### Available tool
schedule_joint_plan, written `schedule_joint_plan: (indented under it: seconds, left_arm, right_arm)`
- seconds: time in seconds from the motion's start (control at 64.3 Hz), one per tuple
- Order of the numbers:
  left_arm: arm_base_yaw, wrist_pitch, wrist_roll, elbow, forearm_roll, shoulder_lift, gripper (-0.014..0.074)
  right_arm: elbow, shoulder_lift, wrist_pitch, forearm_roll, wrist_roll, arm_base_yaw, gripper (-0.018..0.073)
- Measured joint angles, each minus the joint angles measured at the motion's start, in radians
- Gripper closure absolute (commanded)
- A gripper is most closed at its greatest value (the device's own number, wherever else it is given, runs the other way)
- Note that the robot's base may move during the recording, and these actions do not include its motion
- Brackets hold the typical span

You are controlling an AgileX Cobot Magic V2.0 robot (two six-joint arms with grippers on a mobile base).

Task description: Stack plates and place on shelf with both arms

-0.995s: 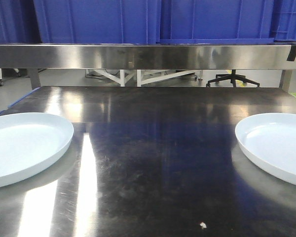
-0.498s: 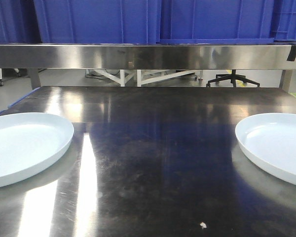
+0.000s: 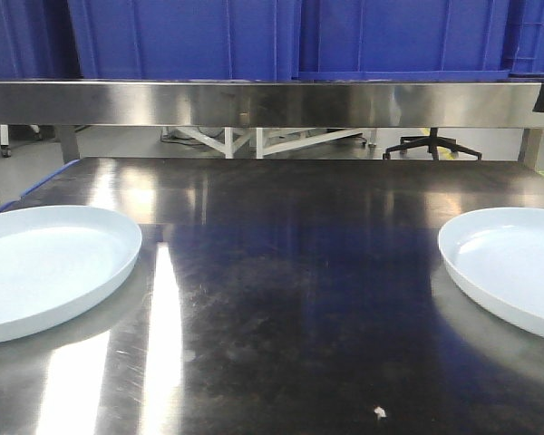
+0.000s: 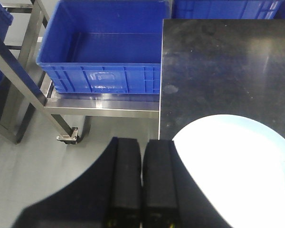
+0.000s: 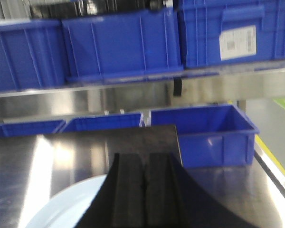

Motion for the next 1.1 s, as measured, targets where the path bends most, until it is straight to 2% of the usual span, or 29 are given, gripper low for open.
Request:
schedule_joint_plan:
  seconds: [0.171,0.358,0.498,0.684,0.886,0.949,1.026,1.073,1.104]
  left_arm:
    - [0.0,0.004,0.0,0.0,-0.007,0.002,0.0513]
    - [-0.002,0.004,0.0,0.0,-0.03,0.002,0.0513]
    - [-0.03,0.004,0.0,0.0,-0.031,0.002,0.0513]
    - [-0.048,0.004,0.0,0.0,-0.036,0.002,0.0513]
    - [-0.048,0.004,-0.002,0.0,-0.036,0.002,0.0513]
    - [-0.048,0.002,-0.012,0.0,-0.036,0.002,0.0513]
    - [-0.048,-0.005,-0.033,0.0,-0.036,0.008,0.0497]
    - [-0.048,-0.01,-0.04,0.0,-0.036,0.022,0.046]
    - [-0.048,-0.013,-0.043,0.0,-0.036,0.031,0.0424]
  right_arm:
    - [-0.159,0.081,0.164,0.0,0.052,0.0,0.0533]
    - [-0.345,0.458,0.333,0.0,0.061,0.0,0.0533]
    - [-0.44,0.723,0.451,0.0,0.061,0.0,0.0533]
    - [-0.518,0.904,0.483,0.0,0.061,0.0,0.0533]
    - [-0.53,0.949,0.485,0.0,0.061,0.0,0.0517]
    - [-0.53,0.951,0.48,0.0,0.061,0.0,0.0452]
    - [-0.53,0.954,0.458,0.0,0.061,0.0,0.0267]
    - [-0.53,0.954,0.442,0.0,0.061,0.0,0.0127]
    - [-0.53,0.954,0.437,0.0,0.061,0.0,0.008]
